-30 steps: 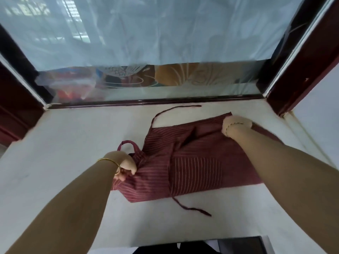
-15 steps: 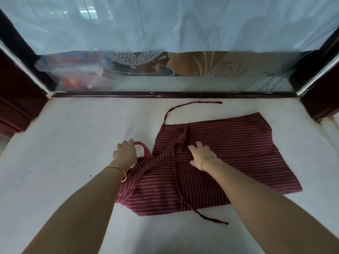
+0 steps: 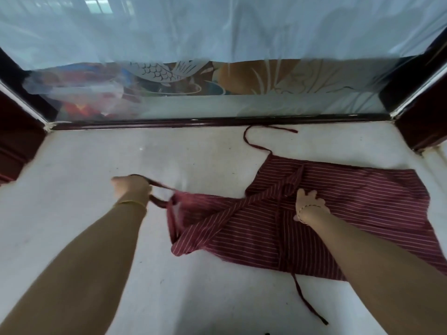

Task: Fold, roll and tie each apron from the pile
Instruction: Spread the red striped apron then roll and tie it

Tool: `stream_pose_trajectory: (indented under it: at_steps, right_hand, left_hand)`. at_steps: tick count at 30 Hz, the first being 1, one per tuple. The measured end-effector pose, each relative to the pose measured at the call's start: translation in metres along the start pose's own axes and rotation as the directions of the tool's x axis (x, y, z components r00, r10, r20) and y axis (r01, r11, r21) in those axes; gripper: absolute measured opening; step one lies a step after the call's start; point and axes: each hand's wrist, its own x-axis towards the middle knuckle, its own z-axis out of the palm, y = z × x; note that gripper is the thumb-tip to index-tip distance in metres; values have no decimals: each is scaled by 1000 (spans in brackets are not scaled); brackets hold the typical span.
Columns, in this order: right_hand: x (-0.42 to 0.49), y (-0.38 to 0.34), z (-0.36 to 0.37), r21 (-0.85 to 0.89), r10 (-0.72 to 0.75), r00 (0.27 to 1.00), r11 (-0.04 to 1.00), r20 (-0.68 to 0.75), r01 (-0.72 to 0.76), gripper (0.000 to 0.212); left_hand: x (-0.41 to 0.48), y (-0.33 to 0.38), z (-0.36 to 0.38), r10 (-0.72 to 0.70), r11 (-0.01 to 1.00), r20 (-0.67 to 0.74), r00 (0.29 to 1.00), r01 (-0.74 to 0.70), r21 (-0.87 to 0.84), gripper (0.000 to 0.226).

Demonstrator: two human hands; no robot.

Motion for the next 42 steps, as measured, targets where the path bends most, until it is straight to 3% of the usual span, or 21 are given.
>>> stream_pose_trajectory:
  at_steps: [2, 4, 6, 8, 10, 11, 13, 15, 16, 18, 20, 26, 28, 29, 31, 33, 35, 37, 40, 42]
  right_hand:
    - [-2, -3, -2, 10, 29, 1000, 1000, -10, -28, 79]
    - [-7, -9, -3, 10, 50, 999, 999, -19, -50, 75]
    - [-12, -15, -4, 4, 59, 997, 998, -46, -59, 77]
    - [-21, -22, -2, -21, 16, 990, 1000, -139, -19, 78]
    - [-30, -30, 1, -46, -80, 942, 997, -327, 68, 73]
    - [-34, -35, 3, -53, -128, 897, 992, -423, 116, 69]
    - [-40, -46, 6, -29, -205, 821, 974, -532, 225, 61]
    - [-42, -57, 9, -1, -298, 798, 937, -523, 349, 59]
    - [-42, -61, 12, 3, -342, 801, 919, -491, 394, 58]
    - [-40, -67, 16, -14, -401, 817, 900, -414, 435, 56]
    - [-36, -69, 19, -38, -432, 832, 893, -349, 448, 52]
    - [-35, -76, 19, -68, -457, 847, 887, -272, 457, 51]
    - [-36, -80, 21, -67, -470, 843, 880, -260, 470, 50]
    - [-36, -81, 22, -65, -470, 844, 880, -259, 470, 49]
    - [-36, -84, 21, -55, -455, 850, 887, -265, 458, 44]
    - [-36, -86, 19, -39, -432, 862, 898, -266, 438, 37]
    - [-37, -87, 16, -27, -407, 877, 910, -257, 414, 33]
    - [-37, -90, 14, -36, -392, 887, 918, -245, 395, 34]
    - [-38, -96, 14, -55, -390, 893, 920, -226, 388, 36]
    - [-39, -99, 15, -59, -385, 896, 922, -222, 382, 38]
  left_hand:
    - [28, -7, -18, 100, 972, -71, 992, -82, 222, 44]
    - [14, -7, -41, 279, 855, -141, 950, -180, 486, 43]
    - [-3, -7, -51, 381, 705, 11, 924, -298, 644, 52]
    - [-21, -9, -57, 307, 656, 175, 936, -341, 674, 62]
    - [-33, -6, -48, 323, 636, 243, 915, -400, 660, 49]
    - [-46, -1, -41, 370, 589, 325, 870, -490, 643, 38]
    - [-74, 8, -25, 386, 508, 596, 705, -701, 500, 27]
    - [-98, 9, -14, 182, 507, 854, 487, -791, 343, 43]
    - [-106, 7, -8, 77, 483, 898, 432, -804, 346, 56]
    - [-115, -1, 3, -4, 381, 892, 452, -824, 420, 83]
    - [-123, -14, 13, 70, 252, 886, 458, -868, 428, 93]
    - [-130, -38, 28, 336, 2, 872, 355, -927, 376, 74]
    - [-126, -40, 32, 378, 5, 863, 334, -933, 359, 74]
    - [-125, -38, 32, 381, 67, 860, 340, -938, 341, 69]
    - [-120, -28, 30, 307, 300, 854, 421, -894, 333, 49]
    - [-106, -16, 21, 110, 414, 871, 479, -819, 398, 33]
    - [-93, -10, 8, -130, 390, 861, 491, -773, 500, 42]
    - [-83, -10, -5, -282, 361, 813, 509, -729, 582, 62]
    - [-72, -13, -15, -330, 514, 781, 531, -592, 620, 62]
    - [-68, -16, -17, -301, 488, 748, 592, -578, 654, 59]
